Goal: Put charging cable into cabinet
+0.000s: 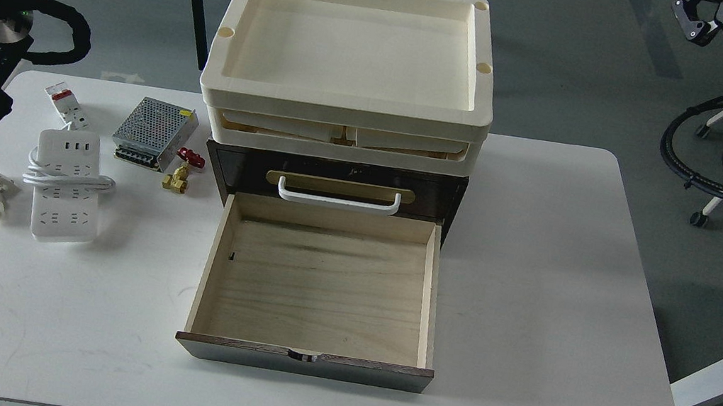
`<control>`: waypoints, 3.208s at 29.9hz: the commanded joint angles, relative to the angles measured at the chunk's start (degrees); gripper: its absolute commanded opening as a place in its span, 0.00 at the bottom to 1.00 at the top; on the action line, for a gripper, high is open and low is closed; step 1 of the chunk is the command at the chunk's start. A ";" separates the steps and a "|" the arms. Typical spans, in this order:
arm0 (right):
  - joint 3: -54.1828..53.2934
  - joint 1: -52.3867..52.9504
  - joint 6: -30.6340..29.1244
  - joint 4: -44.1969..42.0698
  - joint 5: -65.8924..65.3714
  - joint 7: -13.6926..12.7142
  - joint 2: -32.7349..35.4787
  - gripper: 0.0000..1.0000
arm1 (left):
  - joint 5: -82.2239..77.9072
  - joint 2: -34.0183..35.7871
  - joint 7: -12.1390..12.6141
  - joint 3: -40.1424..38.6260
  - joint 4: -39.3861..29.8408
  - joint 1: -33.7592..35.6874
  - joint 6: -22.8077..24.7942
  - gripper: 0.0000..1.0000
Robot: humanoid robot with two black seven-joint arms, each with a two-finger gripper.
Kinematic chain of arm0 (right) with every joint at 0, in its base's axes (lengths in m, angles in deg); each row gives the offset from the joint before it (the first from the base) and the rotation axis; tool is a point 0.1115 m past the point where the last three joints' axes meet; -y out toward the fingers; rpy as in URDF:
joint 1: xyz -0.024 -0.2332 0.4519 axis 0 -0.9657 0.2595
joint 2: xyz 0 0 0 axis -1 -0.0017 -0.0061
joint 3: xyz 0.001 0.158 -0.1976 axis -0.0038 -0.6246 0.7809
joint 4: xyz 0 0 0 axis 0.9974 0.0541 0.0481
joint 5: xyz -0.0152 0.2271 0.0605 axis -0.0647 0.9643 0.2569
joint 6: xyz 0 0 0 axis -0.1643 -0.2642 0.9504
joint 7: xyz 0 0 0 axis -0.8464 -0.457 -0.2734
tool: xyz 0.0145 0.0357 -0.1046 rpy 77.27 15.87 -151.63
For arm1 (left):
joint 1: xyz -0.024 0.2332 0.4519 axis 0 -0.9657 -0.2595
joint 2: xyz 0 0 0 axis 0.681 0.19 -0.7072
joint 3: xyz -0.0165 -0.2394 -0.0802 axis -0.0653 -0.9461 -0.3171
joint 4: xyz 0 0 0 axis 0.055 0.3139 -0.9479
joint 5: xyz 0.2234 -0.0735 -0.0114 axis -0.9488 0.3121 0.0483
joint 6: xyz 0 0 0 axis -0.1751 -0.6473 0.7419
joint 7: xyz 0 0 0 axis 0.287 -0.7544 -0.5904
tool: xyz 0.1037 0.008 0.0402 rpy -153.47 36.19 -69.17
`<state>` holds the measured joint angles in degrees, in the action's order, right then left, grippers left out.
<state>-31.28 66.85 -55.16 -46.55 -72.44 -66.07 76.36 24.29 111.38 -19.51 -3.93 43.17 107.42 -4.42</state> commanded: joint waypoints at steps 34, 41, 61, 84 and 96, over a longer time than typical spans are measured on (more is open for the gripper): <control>-9.99 2.04 0.02 1.93 0.25 0.14 4.58 0.99 | 7.81 16.90 -11.83 9.07 -26.52 5.13 -0.01 1.00; -13.96 2.13 0.02 1.85 0.25 0.14 6.25 0.99 | -8.87 34.12 -11.83 14.19 -36.80 7.16 -0.01 1.00; -15.02 -14.91 0.02 20.56 0.52 0.05 18.64 0.99 | -81.57 50.94 -11.83 37.82 -52.99 6.19 -2.24 1.00; -15.99 -17.82 0.02 21.27 0.61 0.22 19.61 0.99 | -112.18 22.12 -11.83 50.49 -12.76 -8.13 -30.20 0.95; -15.99 -18.17 0.02 21.27 0.61 0.22 19.61 0.99 | -112.09 10.78 -11.83 57.42 5.26 -9.37 -39.07 0.81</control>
<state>-47.27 48.60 -55.14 -25.28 -71.84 -65.84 95.99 -87.95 124.78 -31.35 51.34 43.78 98.13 -40.93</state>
